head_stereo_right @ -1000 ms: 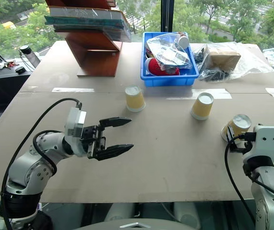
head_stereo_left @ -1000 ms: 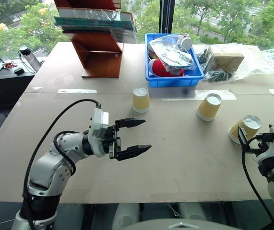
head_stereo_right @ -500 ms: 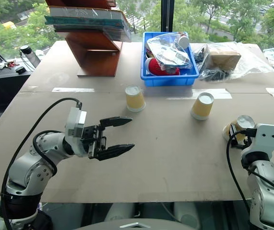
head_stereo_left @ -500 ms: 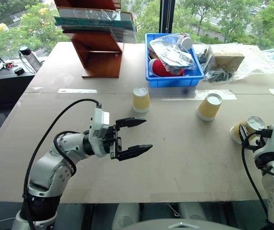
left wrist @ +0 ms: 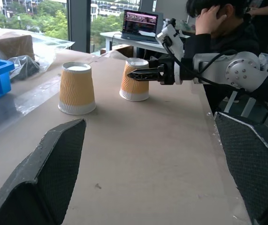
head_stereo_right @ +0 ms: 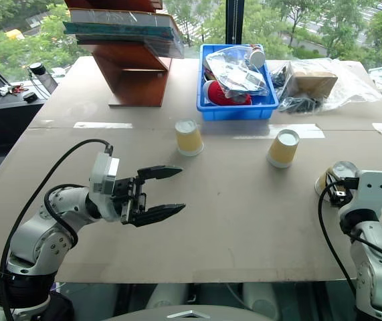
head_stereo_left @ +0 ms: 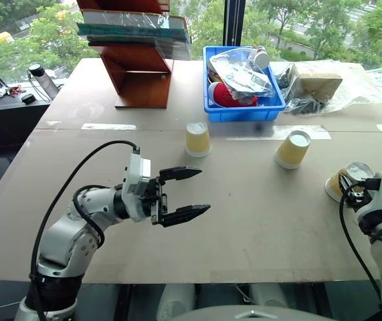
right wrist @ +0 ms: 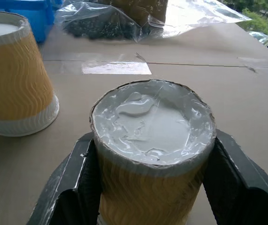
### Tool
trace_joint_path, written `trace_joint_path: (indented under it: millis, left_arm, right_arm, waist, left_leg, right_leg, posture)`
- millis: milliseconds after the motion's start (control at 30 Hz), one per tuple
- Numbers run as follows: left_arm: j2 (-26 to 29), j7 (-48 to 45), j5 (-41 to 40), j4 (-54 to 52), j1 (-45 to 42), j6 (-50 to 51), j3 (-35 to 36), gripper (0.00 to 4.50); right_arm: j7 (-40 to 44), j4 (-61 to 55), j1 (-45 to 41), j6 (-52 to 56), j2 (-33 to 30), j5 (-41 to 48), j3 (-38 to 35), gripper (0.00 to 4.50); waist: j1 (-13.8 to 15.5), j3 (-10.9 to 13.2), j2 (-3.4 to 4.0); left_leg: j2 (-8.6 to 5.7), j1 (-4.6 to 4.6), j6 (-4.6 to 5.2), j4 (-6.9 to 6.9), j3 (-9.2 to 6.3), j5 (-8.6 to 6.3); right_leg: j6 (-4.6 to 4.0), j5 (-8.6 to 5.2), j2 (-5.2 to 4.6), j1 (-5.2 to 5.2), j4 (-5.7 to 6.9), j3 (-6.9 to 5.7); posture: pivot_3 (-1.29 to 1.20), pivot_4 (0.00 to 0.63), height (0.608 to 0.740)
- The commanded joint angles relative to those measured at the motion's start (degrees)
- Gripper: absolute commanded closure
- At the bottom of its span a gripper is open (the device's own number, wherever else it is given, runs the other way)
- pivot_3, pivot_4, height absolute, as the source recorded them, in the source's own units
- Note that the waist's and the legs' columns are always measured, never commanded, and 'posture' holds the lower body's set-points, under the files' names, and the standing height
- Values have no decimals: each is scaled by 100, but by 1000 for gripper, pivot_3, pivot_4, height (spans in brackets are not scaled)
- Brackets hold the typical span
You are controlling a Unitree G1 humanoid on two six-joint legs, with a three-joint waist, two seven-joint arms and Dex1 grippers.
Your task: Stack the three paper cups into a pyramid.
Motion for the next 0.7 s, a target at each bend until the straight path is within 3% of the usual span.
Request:
trace_joint_path:
  millis: [33,100,233,400,533,700]
  left_arm:
    - [-19,144,18,180,64,-184,365,0]
    - [-35,126,12,346,163,-242,485,0]
    - [96,-152,144,598,399,-494,639,0]
    - [367,-247,14,682,674,-361,992,0]
    - [448,-191,-286,502,896,-105,1299,0]
    - [497,-186,-494,200,1169,24,1574,0]
  right_arm:
    - [1012,-1479,325,430,-641,1042,345,2327]
    - [1234,-1803,107,667,-952,1290,769,2327]
    - [1285,-1517,-1120,851,-1128,1072,1967,2327]
    - [1580,197,-3058,563,-402,255,3709,2327]
    - [2045,1507,-3808,7,55,-125,4263,2327]
    - [2959,2326,-4192,-562,-10,-444,4721,2327]
  waist:
    - [-23,2,2]
    - [-53,2,2]
    - [-124,6,-19]
    - [-136,15,-41]
    - [-53,15,-42]
    - [-11,15,-42]
  left_leg:
    - [9,1,0,-1,-1,0]
    - [24,4,0,1,2,0]
    - [38,9,0,7,8,0]
    - [40,1,0,9,9,1]
    - [41,-12,-1,4,2,0]
    - [39,-85,-4,10,-3,-1]
  right_leg:
    - [1,1,3,0,1,-1]
    - [0,1,10,0,-1,2]
    - [-17,-5,18,0,-2,2]
    - [-27,1,19,-8,-3,1]
    - [-10,10,17,-16,-1,-10]
    - [-6,12,7,-76,-8,-25]
  posture:
    - [0,150,740]
    - [0,150,740]
    - [0,150,740]
    - [0,150,740]
    - [0,150,740]
    - [0,150,740]
